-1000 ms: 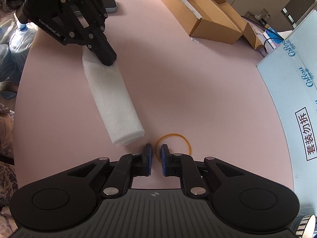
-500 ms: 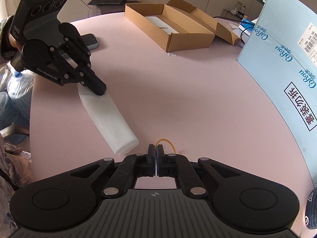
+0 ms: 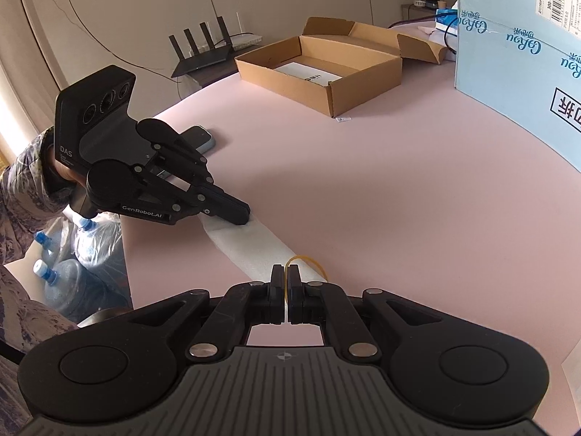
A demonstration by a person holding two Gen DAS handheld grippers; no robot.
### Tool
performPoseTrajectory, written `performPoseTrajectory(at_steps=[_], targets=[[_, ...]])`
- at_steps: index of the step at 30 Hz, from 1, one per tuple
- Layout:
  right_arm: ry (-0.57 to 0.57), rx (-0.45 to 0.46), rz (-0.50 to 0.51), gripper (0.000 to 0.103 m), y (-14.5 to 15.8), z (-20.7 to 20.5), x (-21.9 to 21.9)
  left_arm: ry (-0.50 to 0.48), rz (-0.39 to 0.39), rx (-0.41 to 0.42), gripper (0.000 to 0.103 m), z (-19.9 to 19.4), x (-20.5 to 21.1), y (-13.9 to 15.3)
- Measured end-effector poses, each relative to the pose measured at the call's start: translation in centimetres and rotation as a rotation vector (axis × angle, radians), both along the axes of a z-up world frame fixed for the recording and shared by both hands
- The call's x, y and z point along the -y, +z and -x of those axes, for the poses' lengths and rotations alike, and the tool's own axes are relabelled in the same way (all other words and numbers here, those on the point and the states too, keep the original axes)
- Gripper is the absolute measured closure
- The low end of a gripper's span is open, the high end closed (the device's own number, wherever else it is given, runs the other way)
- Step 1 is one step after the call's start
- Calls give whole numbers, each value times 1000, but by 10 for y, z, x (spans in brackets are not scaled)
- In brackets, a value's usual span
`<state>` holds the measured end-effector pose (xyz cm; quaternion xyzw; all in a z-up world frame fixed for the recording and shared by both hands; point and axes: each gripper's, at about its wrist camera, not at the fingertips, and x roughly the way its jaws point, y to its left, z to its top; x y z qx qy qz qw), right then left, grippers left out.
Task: Fold shopping bag
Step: 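Carry the rubber band to the roll end and hook it over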
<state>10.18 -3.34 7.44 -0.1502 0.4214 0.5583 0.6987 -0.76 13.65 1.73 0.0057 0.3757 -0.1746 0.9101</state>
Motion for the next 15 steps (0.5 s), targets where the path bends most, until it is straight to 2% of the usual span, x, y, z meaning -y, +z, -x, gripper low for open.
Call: performPoseTrajectory(at_steps=[4,15], targets=[[-19,-61,-20,102,-6,-4,4,-1,0,2,102,0,0,0],[-72,-137,-60,101,-20,0,26,7,6,5,102,1,0,0]])
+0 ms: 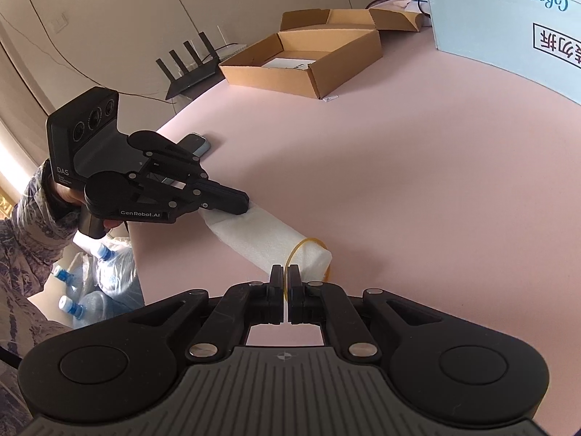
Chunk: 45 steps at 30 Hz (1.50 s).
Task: Fold shopping bag
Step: 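Carry the rubber band to the roll end and hook it over, then stretch the rubber band around the roll end with the right tool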
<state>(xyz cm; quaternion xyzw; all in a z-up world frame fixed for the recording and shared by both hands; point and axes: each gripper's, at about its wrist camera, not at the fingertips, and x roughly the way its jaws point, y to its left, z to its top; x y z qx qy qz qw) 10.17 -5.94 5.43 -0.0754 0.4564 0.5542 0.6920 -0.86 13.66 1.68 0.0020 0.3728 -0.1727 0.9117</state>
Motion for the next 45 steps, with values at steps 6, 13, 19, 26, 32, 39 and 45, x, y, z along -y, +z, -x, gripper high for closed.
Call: performPoseTrajectory(at_steps=[6,13,19,26,32,39,45], targets=[[-9,-31,-29,101,-9,3,-2,2,1,0,102,0,0,0],[-5,-43,-72,101,-11,-1,-16,1,-3,10,102,2,0,0],[14,-9,-70,96,-8,-3,-30,0,12,12,102,2,-2,0],[45,51,-62,74,2,4,-21,-2,40,17,102,2,-7,-1],[66,238,-27,74,29,19,1,-1,46,11,102,1,-8,-1],[76,312,20,74,18,14,9,6,37,13,102,3,-6,-1],[139,309,17,74,4,13,-5,15,42,10,102,2,-6,-1]])
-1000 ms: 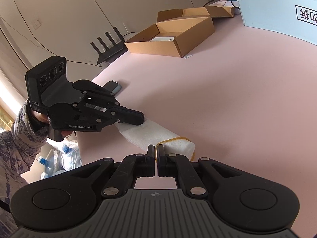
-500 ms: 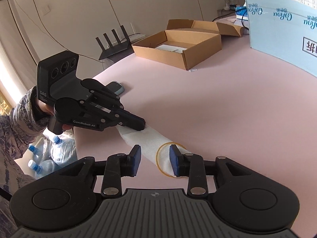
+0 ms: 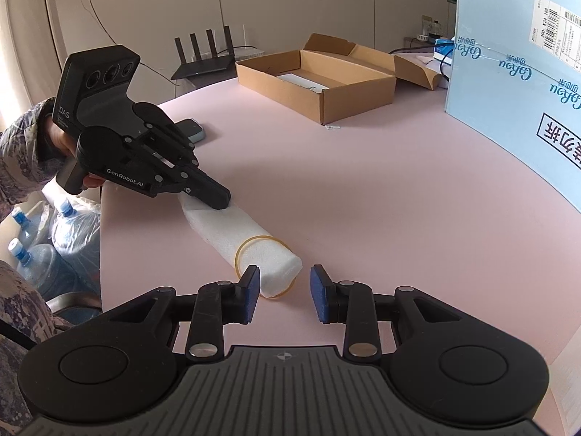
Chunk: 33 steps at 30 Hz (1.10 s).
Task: Fold shopping bag
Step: 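Stretch the rubber band around the roll end with the right tool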
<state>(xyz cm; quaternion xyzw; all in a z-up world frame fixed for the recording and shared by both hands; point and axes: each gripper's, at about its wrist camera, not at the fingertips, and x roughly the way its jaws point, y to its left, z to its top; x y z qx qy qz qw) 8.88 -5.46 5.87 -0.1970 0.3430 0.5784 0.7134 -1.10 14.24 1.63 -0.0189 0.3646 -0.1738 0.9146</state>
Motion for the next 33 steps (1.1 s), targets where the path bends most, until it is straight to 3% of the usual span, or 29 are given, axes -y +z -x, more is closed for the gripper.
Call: performPoseTrajectory(at_steps=[15,20,27,33], targets=[[15,-31,2,74,-8,-2,-5,19,28,-2,102,0,-3,-2],[30,0,2,74,-7,1,-9,17,29,-10,102,-1,-3,-1],[15,-59,-21,74,-16,0,-10,23,26,-6,102,0,-2,-2],[18,-4,-38,91,-11,12,-5,25,24,-7,102,0,-1,-1]])
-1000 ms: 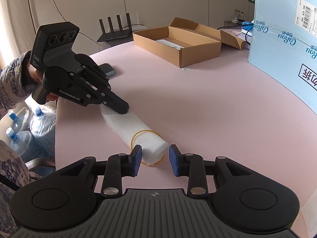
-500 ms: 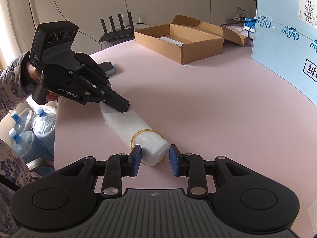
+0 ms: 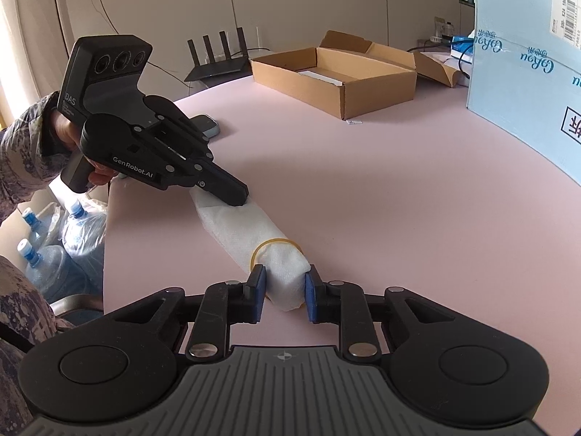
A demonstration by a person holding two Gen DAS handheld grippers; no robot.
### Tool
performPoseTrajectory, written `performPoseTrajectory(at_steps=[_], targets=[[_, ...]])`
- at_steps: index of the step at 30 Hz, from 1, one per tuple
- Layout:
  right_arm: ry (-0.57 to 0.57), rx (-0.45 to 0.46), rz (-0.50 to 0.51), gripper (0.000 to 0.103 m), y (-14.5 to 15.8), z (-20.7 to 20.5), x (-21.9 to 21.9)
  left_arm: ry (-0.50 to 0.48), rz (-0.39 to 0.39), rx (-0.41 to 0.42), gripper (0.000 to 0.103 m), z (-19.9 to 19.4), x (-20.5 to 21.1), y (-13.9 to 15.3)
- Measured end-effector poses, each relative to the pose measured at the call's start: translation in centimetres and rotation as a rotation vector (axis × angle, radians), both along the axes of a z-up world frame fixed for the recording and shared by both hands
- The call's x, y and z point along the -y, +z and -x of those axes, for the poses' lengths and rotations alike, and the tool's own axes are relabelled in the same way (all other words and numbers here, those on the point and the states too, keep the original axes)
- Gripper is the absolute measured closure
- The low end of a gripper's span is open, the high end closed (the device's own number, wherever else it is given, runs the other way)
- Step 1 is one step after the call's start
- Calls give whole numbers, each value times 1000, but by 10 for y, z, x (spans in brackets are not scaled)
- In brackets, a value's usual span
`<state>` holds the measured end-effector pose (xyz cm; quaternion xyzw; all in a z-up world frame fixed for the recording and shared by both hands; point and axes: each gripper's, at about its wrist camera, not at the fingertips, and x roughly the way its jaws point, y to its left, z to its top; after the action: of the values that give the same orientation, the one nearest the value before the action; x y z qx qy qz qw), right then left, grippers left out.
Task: Fold shopping bag
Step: 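Stretch the rubber band around the roll end with the right tool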
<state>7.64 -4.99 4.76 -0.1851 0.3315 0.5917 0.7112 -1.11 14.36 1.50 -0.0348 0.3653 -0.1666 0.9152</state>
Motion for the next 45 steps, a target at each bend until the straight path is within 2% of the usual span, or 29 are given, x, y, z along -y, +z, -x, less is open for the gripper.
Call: performPoseTrajectory(at_steps=[7,25,33,45], targets=[[15,24,-1,92,-4,5,-1,4,-7,-1,102,0,2,0],[-9,-40,-67,88,1,6,10,9,-7,-5,102,-2,2,0],[-9,-2,-41,87,-6,2,5,10,-10,-2,102,-1,2,0],[80,86,-27,82,-12,0,-1,9,14,-9,102,-3,-2,-1]])
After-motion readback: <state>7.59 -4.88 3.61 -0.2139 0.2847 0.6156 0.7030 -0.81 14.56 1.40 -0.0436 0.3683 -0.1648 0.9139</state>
